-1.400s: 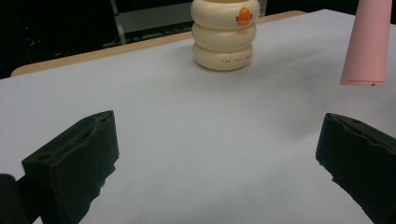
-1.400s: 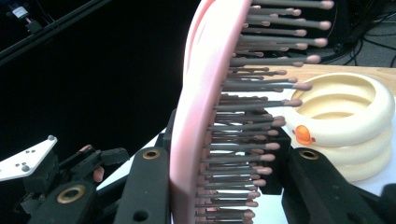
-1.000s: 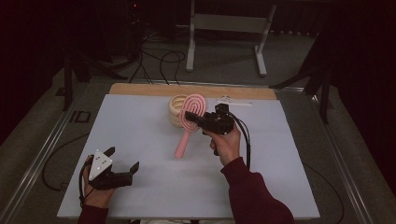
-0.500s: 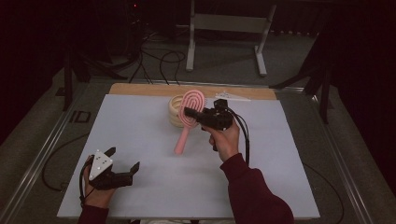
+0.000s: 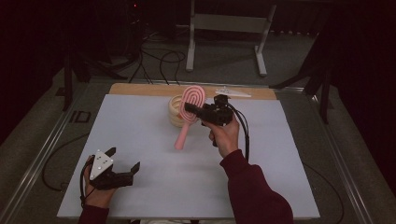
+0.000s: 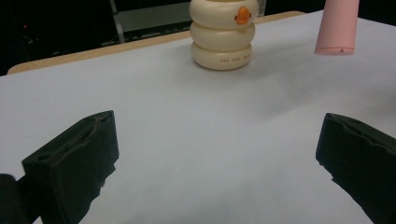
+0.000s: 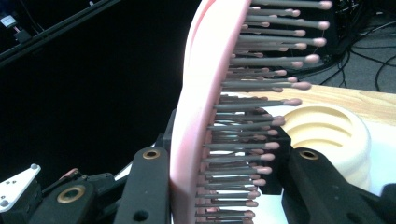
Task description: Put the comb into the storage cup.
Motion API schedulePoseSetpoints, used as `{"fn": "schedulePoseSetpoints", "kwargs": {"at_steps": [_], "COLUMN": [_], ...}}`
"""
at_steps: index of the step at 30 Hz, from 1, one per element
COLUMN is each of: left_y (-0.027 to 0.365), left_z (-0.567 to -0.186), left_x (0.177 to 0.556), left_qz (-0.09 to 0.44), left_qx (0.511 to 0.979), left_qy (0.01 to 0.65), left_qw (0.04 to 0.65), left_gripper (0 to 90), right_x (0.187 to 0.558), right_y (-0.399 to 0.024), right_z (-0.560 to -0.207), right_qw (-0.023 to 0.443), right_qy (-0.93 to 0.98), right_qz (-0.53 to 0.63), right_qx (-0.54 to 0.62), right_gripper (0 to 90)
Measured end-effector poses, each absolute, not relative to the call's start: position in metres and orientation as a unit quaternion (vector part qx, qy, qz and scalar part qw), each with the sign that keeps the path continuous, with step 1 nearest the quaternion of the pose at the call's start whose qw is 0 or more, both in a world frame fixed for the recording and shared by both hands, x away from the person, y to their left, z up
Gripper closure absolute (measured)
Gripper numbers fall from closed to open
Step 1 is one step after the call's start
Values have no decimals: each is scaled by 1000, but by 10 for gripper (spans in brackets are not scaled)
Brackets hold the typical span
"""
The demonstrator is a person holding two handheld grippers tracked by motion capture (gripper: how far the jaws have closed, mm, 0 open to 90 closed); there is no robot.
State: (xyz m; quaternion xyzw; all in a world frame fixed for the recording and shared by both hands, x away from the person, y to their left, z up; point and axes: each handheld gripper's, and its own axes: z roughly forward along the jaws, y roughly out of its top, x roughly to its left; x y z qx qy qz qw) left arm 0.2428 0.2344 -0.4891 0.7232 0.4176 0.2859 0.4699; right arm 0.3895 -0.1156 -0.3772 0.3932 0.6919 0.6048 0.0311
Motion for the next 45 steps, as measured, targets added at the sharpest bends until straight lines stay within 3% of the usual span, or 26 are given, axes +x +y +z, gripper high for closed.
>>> {"fn": "schedulePoseSetpoints", "kwargs": {"at_steps": [45], "left_y": [234], "left_z": [-488], "left_x": [243], "left_qz": [289], "left_qx": [724], "left_qy": [418], "left_qw": [466], "left_gripper": [0], "right_x": [414], "right_y": [-117], "right_z": [-363], "right_qw": [63], "right_qy": [682], "right_qz": [610], "right_qx": [398], "right_gripper": [644]}}
